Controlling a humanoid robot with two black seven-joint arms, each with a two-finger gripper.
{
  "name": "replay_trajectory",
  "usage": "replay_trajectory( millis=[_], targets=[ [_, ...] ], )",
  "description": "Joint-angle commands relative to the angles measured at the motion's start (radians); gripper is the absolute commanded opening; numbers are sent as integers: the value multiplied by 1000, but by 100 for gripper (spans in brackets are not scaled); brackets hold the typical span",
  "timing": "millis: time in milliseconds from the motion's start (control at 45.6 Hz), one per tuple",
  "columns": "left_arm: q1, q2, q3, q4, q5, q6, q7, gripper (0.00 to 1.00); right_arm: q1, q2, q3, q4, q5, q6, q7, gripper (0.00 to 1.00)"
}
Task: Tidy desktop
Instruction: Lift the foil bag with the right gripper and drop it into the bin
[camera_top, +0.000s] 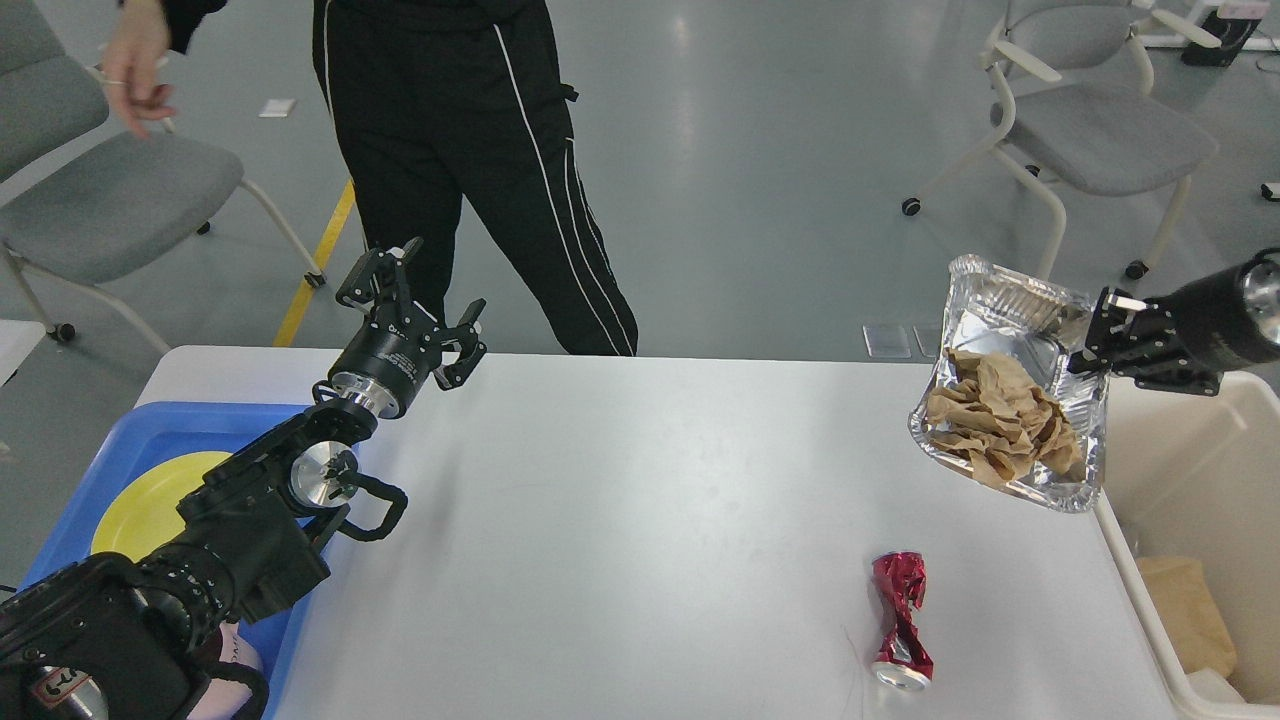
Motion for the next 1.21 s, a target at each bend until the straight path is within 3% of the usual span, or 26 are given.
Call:
replay_trajectory(
  millis=[0, 197, 307, 482, 745, 986, 1008, 1030, 1052, 1183],
  targets=[
    [0, 0, 0, 0, -1, 0, 0, 96, 94, 2, 1, -4, -2, 26, -1, 0],
    [0, 0, 0, 0, 1, 0, 0, 96, 79, -2, -8, -41, -9, 11, -2, 0],
    [0, 0, 0, 0, -1, 0, 0, 96, -51, -17, -1, -140, 1, -29, -4, 0],
    [0, 0, 0, -2, 1, 0, 0, 96, -343, -20, 24, -352, 60, -266, -4, 0],
    [0, 0, 0, 0, -1, -2, 0, 96, -681, -8, 27, -503, 233, -598, -4, 0],
    [0, 0, 0, 0, -1, -2, 0, 96, -849, 17, 47, -524, 238, -731, -2, 0],
    [0, 0, 0, 0, -1, -2, 0, 96, -862, 20, 47, -530, 238, -739, -2, 6],
    [0, 0, 0, 0, -1, -2, 0, 96, -880, 26, 47, -550, 238, -748, -2, 28],
    [0, 0, 0, 0, -1, -2, 0, 96, -888, 32, 47, -562, 238, -755, -2, 37],
    [0, 0, 0, 0, -1, -2, 0, 96, -923, 55, 49, -605, 238, -767, -1, 71]
  ],
)
